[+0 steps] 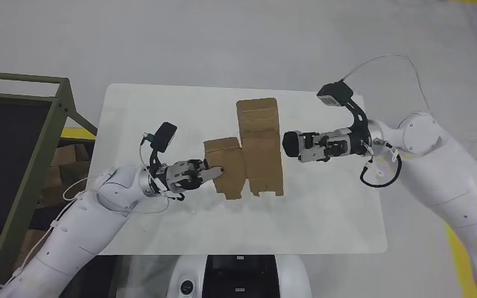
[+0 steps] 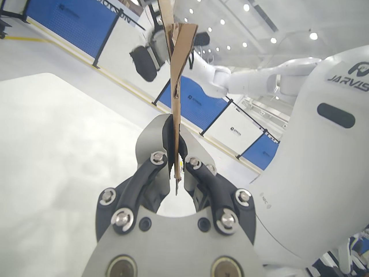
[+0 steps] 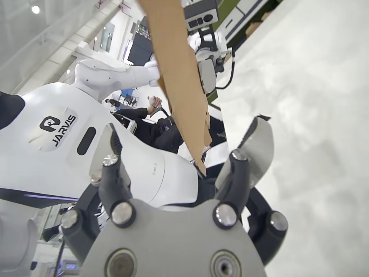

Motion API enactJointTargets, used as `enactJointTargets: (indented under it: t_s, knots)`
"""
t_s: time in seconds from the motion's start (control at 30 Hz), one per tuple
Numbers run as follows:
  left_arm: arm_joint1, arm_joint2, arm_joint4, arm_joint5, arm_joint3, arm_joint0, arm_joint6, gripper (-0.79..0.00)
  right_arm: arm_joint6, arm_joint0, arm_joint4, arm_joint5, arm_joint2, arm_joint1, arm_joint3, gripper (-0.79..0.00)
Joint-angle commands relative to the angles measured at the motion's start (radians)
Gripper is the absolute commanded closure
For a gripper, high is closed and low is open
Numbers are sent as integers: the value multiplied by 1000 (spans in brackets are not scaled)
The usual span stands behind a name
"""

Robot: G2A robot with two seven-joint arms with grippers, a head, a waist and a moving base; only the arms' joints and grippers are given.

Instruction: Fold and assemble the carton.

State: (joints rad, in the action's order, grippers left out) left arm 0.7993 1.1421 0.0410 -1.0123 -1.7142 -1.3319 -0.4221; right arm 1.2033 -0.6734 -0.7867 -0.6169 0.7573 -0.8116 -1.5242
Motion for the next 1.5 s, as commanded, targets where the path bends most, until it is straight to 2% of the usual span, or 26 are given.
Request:
enactJointTargets:
  t_s: [0.0, 0.33, 0.43, 0.53, 0.73, 0.83, 1.1, 1.23, 1.33, 1.47]
  knots:
    - [6, -10, -14, 0, -1, -7, 23, 0, -27, -26, -2, -27, 15, 3, -3, -785]
    - [6, -10, -14, 0, -1, -7, 23, 0, -27, -26, -2, -27, 15, 3, -3, -785]
    - [11, -9, -56, 44, -27, -12, 39, 0, -66, -48, 25, -28, 17, 0, -26, -785]
    - [22, 7, -176, 94, -42, -21, 113, 0, -109, -78, 42, -68, 20, -8, -37, -785]
    - [48, -15, -289, 102, -34, -42, 252, 0, -203, -137, -23, -199, 9, -36, -6, -785]
    - [61, -31, -324, 97, -18, -40, 301, 0, -213, -131, -26, -187, -4, -51, 30, -785]
    - [87, -38, -366, 76, 24, -37, 414, 0, -213, -131, -26, -187, -4, -51, 30, -785]
    - [97, -38, -374, 65, 42, -33, 451, 0, -272, -151, 19, -160, -1, -58, 6, -785]
    - [104, -37, -375, 63, 54, -33, 466, 0, -310, -175, -16, -194, -8, -73, 4, -785]
    - [112, -36, -374, 66, 68, -27, 472, 0, -289, -184, -84, -271, -42, -103, 29, -785]
